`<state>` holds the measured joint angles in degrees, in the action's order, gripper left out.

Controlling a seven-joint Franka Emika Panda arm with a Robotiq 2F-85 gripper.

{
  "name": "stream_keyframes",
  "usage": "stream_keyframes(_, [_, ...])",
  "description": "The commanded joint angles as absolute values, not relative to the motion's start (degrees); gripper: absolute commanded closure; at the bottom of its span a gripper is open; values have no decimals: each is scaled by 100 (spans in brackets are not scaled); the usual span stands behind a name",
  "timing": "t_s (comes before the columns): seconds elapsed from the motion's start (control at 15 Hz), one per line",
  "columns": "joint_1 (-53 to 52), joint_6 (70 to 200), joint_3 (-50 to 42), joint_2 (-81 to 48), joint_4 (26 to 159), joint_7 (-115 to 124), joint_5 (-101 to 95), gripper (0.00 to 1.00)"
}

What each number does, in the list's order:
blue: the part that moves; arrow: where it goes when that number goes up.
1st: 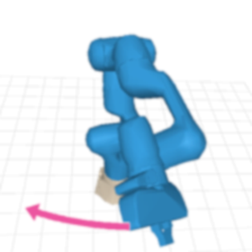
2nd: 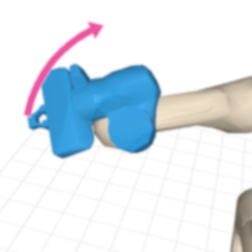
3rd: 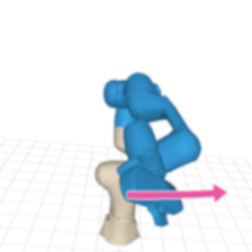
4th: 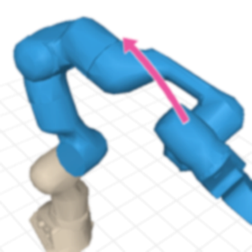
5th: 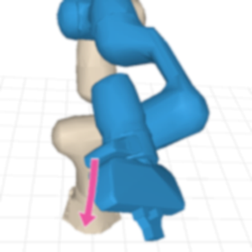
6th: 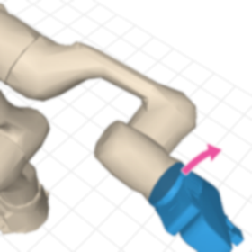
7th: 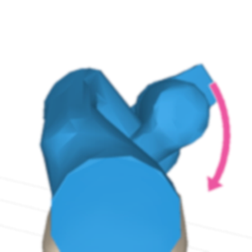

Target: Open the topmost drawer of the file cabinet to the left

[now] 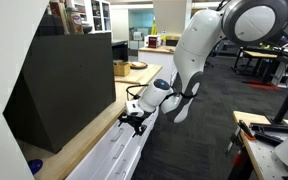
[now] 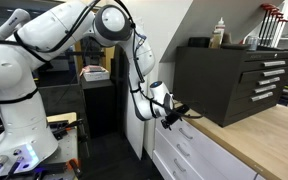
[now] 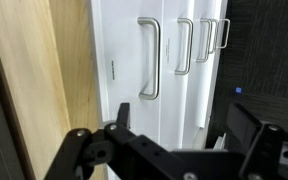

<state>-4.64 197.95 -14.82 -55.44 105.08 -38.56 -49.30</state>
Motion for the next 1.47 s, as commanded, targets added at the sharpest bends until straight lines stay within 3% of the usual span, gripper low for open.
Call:
stream_keyframes(0.0, [-279, 19795, -1350, -5767, 10222, -4042, -4959, 0])
stream_keyframes(1.4, [5, 19784, -1289, -7077, 8705, -3953, -5098, 0])
